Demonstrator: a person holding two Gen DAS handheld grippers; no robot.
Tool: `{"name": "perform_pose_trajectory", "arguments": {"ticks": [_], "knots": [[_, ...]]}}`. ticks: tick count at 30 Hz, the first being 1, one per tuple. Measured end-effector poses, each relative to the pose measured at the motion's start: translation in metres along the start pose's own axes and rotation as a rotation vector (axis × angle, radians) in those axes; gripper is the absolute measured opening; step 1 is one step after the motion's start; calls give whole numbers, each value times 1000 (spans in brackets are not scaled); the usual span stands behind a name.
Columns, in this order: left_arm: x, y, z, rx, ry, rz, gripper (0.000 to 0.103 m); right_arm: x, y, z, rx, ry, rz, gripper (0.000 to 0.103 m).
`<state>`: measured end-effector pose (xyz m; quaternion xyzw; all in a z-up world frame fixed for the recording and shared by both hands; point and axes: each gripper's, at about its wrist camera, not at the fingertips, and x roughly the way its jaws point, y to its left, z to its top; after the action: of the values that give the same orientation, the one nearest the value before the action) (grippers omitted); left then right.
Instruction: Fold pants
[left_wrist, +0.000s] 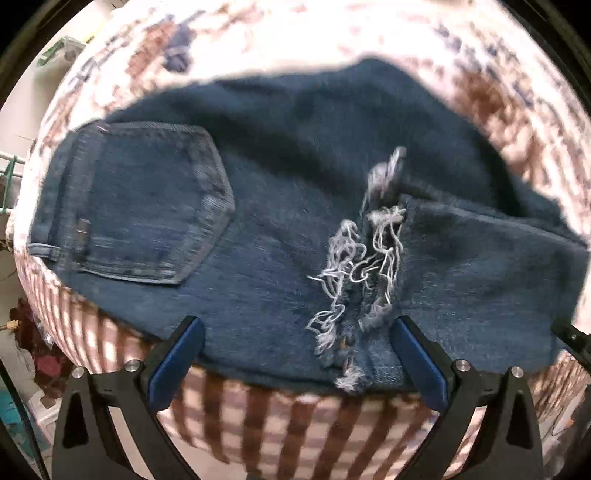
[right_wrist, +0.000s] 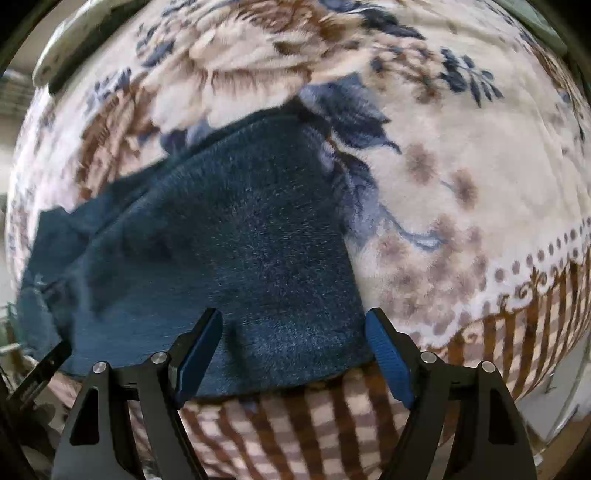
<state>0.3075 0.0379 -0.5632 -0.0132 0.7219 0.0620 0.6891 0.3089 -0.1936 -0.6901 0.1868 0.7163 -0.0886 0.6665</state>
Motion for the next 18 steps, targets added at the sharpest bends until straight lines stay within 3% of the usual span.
{"name": "perform_pose_trajectory", "arguments": {"ticks": [2,6,10,12,16,18], "knots": [[8,-1,3,12,0,23,103,7,-4,2,1,13,-21,81],[0,7,4,15,-11,5,103,12,-21,10,93,77,25,81],[-30,41,-2,-18,-65,-46,103,-24,-6,13,21,1,-39,81],[-46,64,-4,-71,-94,-76,103,-48,5,14,-6,-46,-7,81],[-55,106,-6,-168,-123,-60,103,-67,47,40,-101,-63,157,79],[-49,124,-5,-210,-116,-49,103,-61,77,58,-197,-69,164,76]]}}
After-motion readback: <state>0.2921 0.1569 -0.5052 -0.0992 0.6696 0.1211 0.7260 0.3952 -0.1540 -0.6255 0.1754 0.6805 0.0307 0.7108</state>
